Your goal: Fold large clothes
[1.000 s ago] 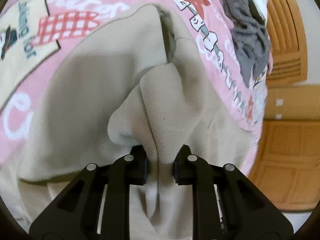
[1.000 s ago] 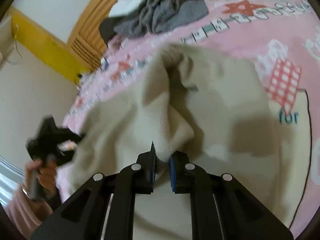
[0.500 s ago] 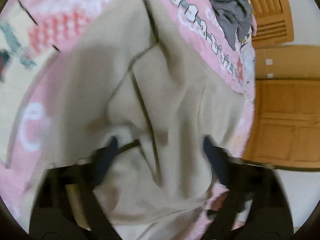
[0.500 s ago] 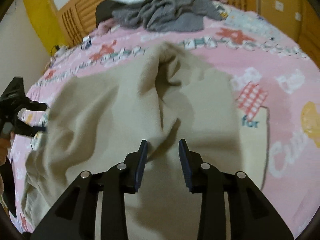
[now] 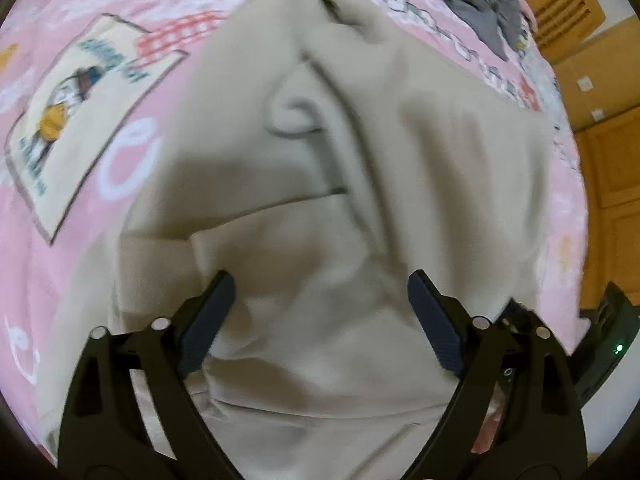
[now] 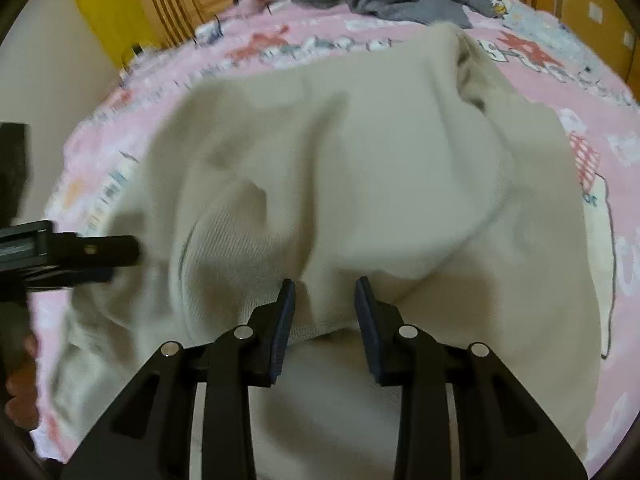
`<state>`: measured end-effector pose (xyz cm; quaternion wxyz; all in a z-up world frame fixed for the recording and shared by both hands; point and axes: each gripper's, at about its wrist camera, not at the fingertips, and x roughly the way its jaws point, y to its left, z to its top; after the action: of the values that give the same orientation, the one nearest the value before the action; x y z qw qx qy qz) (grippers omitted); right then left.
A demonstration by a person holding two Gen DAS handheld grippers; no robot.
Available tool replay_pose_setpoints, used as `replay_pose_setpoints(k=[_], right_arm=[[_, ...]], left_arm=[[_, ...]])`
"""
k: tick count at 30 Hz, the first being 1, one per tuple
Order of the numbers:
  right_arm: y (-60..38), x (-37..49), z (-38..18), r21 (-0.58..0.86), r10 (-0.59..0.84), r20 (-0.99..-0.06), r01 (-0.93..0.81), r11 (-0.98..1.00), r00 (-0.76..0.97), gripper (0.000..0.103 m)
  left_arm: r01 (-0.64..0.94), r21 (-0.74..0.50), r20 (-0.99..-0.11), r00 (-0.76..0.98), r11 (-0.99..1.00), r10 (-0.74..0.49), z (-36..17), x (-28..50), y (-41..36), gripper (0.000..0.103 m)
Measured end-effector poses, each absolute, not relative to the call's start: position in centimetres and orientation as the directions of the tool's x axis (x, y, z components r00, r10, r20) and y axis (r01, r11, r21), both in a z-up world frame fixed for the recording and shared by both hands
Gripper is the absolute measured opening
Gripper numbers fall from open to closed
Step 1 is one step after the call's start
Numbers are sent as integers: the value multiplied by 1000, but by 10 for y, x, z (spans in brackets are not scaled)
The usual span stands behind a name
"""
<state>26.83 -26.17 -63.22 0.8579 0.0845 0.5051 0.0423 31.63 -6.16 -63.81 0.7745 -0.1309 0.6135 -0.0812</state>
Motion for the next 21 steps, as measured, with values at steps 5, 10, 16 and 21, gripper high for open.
replay_pose_setpoints(k=[5,10,16,21], right_arm=[[-256,224,-621,108,91,-796,-6,994,599,50],[-267,127,-587,102,49,-724,36,994,688,79],[-300,-5,-577,13,-113,-720,176,984,685,93],[-315,-76,-596,-36,-191,-744,246,968,640,93]], left_arm=[[69,-162,-912,371,984,-176,-599,267,-44,82],[157,-69,-862,488,985,-138,-548,206,17,91],[232,35,-877,474,972,-82,-555,156,99,93],[242,-35,-922,368,970,-125,-586,128,158,93]])
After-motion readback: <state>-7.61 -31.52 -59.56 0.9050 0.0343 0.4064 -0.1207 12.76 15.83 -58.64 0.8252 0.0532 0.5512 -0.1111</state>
